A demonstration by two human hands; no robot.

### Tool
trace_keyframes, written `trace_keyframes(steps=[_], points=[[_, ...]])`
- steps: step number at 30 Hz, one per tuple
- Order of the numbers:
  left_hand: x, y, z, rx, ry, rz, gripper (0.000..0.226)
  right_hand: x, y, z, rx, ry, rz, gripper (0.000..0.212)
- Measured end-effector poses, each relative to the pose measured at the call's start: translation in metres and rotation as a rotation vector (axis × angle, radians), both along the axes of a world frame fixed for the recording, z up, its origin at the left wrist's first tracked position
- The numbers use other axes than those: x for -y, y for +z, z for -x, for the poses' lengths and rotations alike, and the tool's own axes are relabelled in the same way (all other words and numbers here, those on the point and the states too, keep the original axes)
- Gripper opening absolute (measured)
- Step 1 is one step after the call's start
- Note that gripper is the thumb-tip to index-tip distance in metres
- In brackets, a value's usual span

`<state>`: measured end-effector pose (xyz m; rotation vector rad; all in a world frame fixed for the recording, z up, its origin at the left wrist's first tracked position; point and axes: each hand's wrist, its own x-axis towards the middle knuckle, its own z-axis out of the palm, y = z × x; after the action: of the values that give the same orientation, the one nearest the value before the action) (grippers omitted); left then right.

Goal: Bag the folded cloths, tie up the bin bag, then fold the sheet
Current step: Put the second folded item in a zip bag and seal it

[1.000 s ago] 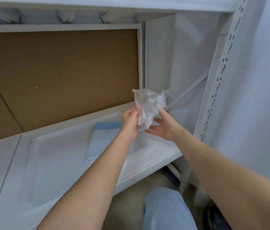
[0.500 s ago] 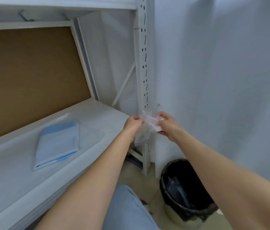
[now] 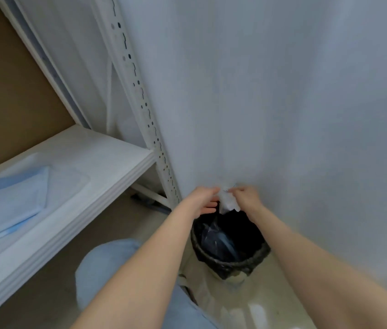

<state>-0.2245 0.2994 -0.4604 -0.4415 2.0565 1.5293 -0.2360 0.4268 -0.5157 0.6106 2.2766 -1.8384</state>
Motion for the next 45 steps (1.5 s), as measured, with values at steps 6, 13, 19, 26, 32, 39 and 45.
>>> trace_keyframes(steps=[6, 13, 19, 26, 32, 39, 45], points=[[-0.002, -0.045, 0.007, 0.02, -0.037, 0.223, 0.043, -0.004, -0.065, -0.017, 0.161, 0.065, -0.494, 0.037], [0.024, -0.093, 0.028, 0.028, 0.043, 0.368, 0.035, 0.008, -0.122, -0.02, 0.368, 0.367, -0.537, 0.058], [0.031, -0.131, 0.032, 0.089, 0.041, 0.406, 0.033, 0.02, -0.157, -0.015, 0.347, 0.736, -0.636, 0.043], [0.035, -0.142, 0.034, 0.07, 0.03, 0.419, 0.053, 0.023, -0.166, -0.01, 0.516, 0.912, -0.668, 0.044], [0.037, -0.15, 0.039, -0.031, -0.097, 0.484, 0.065, 0.022, -0.173, -0.013, 0.559, 0.936, -0.692, 0.056], [0.044, -0.146, 0.033, 0.111, -0.178, 0.57, 0.039, 0.01, -0.148, 0.001, 0.332, 0.71, -1.049, 0.037], [0.05, -0.148, 0.008, 0.367, -0.054, 0.497, 0.02, 0.01, -0.131, -0.001, 0.132, 0.555, -1.089, 0.044]])
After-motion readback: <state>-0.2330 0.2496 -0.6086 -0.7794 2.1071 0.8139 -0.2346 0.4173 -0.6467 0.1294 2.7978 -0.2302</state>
